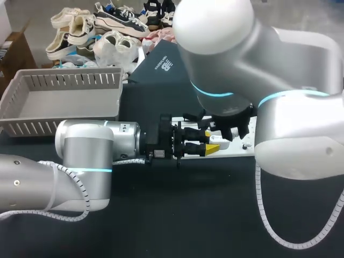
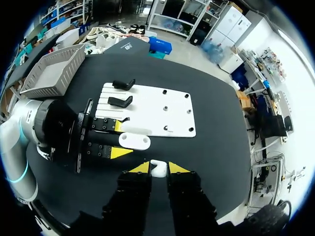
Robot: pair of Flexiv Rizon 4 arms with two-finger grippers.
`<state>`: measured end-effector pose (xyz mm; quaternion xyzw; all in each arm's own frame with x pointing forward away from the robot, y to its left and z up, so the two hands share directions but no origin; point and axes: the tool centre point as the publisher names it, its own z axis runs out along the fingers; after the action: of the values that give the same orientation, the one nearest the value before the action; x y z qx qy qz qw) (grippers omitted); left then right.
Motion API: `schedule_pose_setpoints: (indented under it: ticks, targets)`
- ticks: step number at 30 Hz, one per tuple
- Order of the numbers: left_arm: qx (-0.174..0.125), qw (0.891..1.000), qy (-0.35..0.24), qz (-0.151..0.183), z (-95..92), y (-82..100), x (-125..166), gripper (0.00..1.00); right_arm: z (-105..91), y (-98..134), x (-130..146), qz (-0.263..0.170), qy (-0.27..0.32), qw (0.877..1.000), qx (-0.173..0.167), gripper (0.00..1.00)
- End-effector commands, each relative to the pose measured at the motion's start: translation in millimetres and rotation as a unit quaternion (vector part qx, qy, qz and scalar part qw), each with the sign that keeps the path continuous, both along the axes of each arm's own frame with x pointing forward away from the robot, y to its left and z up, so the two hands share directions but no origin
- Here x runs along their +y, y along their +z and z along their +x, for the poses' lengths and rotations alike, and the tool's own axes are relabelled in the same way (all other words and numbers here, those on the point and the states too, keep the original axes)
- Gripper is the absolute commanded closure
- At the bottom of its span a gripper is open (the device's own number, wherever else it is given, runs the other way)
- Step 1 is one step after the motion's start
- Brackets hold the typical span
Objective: Pick up each earbud case from the left stands, insert the matching earbuds, close the lid, and place the case in the box.
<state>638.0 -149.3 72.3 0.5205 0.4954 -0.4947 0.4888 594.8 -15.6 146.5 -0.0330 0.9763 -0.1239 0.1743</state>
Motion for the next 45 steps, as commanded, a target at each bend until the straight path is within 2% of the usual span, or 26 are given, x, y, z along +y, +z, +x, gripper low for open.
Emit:
schedule_pose_setpoints:
  ticks: [1, 13, 15, 17, 19, 21, 26, 45]
  targets:
    - [-0.001, 1.000, 0.003, 0.000, -1.7, -0.2, 0, 1.00, -0.9, -1, 0, 0.000, -0.001, 1.000, -0.002, 1.00]
    - [-0.001, 1.000, 0.003, 0.000, -1.7, -0.2, 0, 1.00, -0.9, -1, 0, 0.000, -0.001, 1.000, -0.002, 1.00]
    - [-0.001, 1.000, 0.003, 0.000, -1.7, -0.2, 0, 1.00, -2.2, -3, 4, -0.003, 0.003, 1.000, 0.007, 1.00]
    - [-0.001, 1.000, 0.003, 0.000, -1.7, -0.2, 0, 1.00, -1.6, -4, 9, 0.000, -0.016, 1.000, 0.023, 1.00]
    - [-0.001, 1.000, 0.003, 0.000, -1.7, -0.2, 0, 1.00, 2.5, -3, 10, 0.006, -0.063, 0.997, 0.042, 1.00]
    - [-0.001, 1.000, 0.003, 0.000, -1.7, -0.2, 0, 1.00, 6.8, -5, 9, -0.002, -0.097, 0.994, 0.048, 1.00]
    - [-0.001, 1.000, 0.003, 0.000, -1.7, -0.2, 0, 1.00, 12.7, -6, 4, 0.004, -0.135, 0.988, 0.072, 1.00]
    - [-0.001, 1.000, 0.003, 0.000, -1.7, -0.2, 0, 1.00, 11.4, -7, 12, -0.004, -0.156, 0.986, 0.063, 1.00]
